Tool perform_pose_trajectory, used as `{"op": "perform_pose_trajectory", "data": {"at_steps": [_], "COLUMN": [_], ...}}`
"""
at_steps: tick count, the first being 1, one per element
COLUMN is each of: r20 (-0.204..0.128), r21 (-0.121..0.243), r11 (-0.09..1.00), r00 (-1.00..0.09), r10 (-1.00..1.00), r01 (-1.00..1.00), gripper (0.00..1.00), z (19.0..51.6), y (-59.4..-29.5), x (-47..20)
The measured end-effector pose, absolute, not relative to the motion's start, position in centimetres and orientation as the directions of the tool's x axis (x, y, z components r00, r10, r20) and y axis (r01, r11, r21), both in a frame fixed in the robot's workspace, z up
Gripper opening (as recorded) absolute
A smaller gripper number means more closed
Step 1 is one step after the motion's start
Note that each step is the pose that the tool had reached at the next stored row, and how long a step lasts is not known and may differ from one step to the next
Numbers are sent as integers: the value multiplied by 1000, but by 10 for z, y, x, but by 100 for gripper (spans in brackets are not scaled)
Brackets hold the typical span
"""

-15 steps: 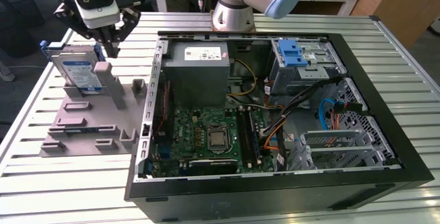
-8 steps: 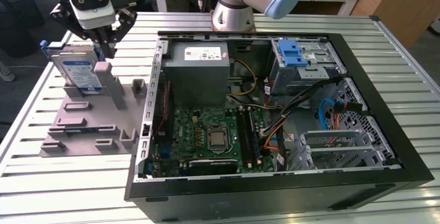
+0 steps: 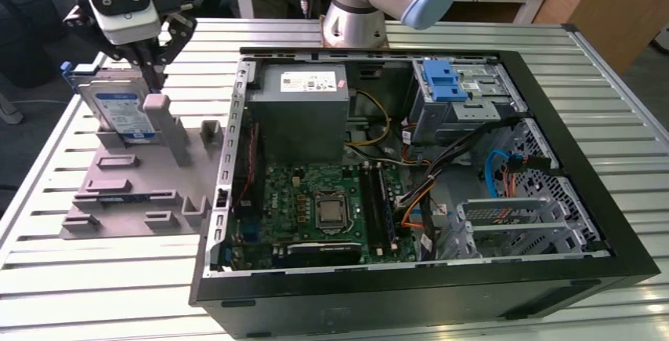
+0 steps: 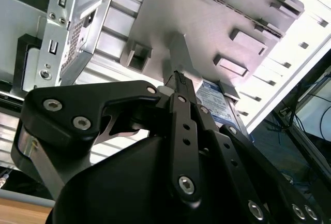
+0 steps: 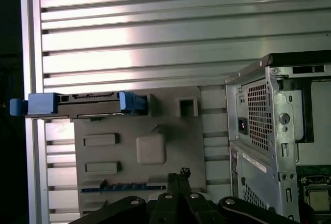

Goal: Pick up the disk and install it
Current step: 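Reach for the disk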

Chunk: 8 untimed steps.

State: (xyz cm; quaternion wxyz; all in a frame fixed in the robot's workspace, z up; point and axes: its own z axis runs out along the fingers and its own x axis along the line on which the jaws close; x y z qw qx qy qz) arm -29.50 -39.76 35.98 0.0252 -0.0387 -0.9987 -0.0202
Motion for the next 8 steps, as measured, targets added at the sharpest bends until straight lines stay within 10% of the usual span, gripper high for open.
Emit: {"op": "perform_pose_trajectory", "data": {"at_steps": [8], "r20": [52], "r21": [39], "r11": [996], "r00": [-996], "r10": [76], "r01": [78], "gripper": [11], "z": [359], "y": [-395], "x": [-307]}}
